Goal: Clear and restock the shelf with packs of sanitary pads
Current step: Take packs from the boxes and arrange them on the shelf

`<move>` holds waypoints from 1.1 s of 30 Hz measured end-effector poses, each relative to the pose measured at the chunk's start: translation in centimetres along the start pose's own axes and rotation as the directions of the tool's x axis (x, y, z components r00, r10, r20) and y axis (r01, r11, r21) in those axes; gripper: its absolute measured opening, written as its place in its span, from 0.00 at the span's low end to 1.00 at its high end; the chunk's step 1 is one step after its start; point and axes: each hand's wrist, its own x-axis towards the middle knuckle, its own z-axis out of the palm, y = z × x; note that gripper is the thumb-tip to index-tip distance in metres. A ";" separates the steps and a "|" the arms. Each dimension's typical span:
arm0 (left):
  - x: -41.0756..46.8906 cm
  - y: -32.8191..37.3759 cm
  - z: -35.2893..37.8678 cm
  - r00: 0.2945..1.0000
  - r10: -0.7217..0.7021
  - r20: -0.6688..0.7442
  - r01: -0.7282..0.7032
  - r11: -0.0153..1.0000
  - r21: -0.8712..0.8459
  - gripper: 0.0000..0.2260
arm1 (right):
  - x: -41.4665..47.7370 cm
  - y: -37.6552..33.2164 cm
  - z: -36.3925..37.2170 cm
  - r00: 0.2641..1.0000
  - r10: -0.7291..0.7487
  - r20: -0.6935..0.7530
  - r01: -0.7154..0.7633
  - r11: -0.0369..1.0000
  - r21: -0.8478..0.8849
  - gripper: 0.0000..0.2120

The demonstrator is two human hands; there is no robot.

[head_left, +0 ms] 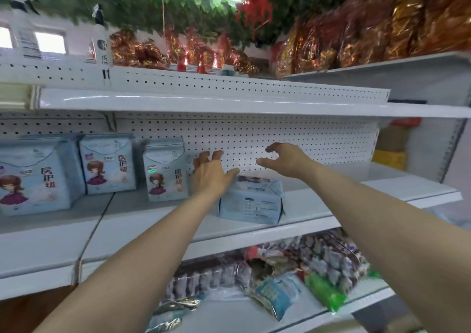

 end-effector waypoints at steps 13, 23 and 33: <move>-0.4 0.7 3.4 0.887 -0.235 0.399 0.336 0.919 -0.207 0.40 | -0.7 5.8 3.3 0.927 0.174 0.331 -0.268 0.926 0.265 0.36; -1.6 -1.0 1.0 0.886 -0.281 0.369 0.456 0.676 -0.578 0.26 | -1.1 4.9 4.5 0.958 -0.009 0.288 -0.182 0.755 0.630 0.25; -4.3 -6.5 -4.6 0.874 -0.201 0.442 0.475 0.548 -0.689 0.25 | -1.5 -0.2 6.7 0.957 -0.099 0.273 -0.172 0.563 0.808 0.25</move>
